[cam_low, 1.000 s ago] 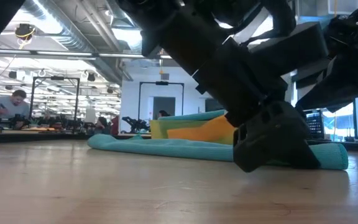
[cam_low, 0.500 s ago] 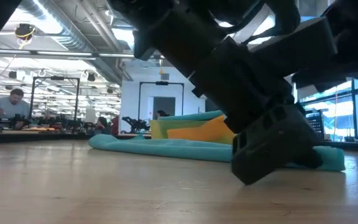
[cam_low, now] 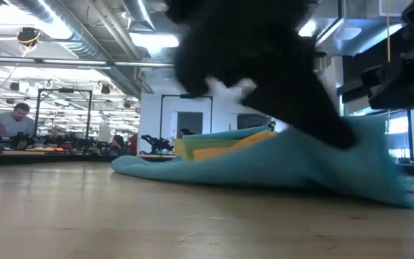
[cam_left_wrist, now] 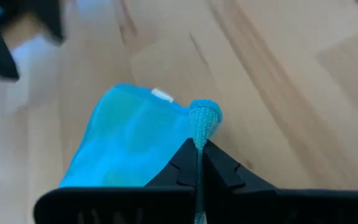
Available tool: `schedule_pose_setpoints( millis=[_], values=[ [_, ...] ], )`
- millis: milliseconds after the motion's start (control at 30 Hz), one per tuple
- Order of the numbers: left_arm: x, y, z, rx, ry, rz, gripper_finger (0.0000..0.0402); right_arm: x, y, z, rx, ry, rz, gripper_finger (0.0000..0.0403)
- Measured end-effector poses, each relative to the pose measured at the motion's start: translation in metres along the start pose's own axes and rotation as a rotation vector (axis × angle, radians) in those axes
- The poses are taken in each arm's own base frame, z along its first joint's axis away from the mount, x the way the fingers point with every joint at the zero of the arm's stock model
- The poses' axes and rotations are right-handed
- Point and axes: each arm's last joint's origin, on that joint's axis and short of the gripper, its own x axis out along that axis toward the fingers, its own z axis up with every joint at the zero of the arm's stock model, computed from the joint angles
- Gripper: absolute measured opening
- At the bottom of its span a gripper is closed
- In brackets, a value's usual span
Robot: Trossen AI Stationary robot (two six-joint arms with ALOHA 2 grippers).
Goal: Fold microfiber towels
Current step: Fold the blue microfiber cloth
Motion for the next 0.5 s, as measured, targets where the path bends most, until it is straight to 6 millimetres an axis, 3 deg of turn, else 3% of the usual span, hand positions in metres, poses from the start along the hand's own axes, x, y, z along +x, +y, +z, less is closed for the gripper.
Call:
schedule_pose_setpoints(
  millis=[200,367,500],
  values=[
    [-0.009,-0.007,-0.001,-0.041,0.038,-0.029,0.0,0.018,0.02,-0.007,-0.154,-0.003,0.008,0.0243],
    [-0.011,-0.01,-0.005,-0.069,0.038,-0.032,0.0,0.043,0.041,-0.004,-0.258,0.027,-0.007,0.0258],
    [-0.025,-0.012,-0.027,-0.139,0.001,-0.013,0.0,0.054,0.052,-0.004,-0.287,0.051,-0.074,0.0259]
  ],
)
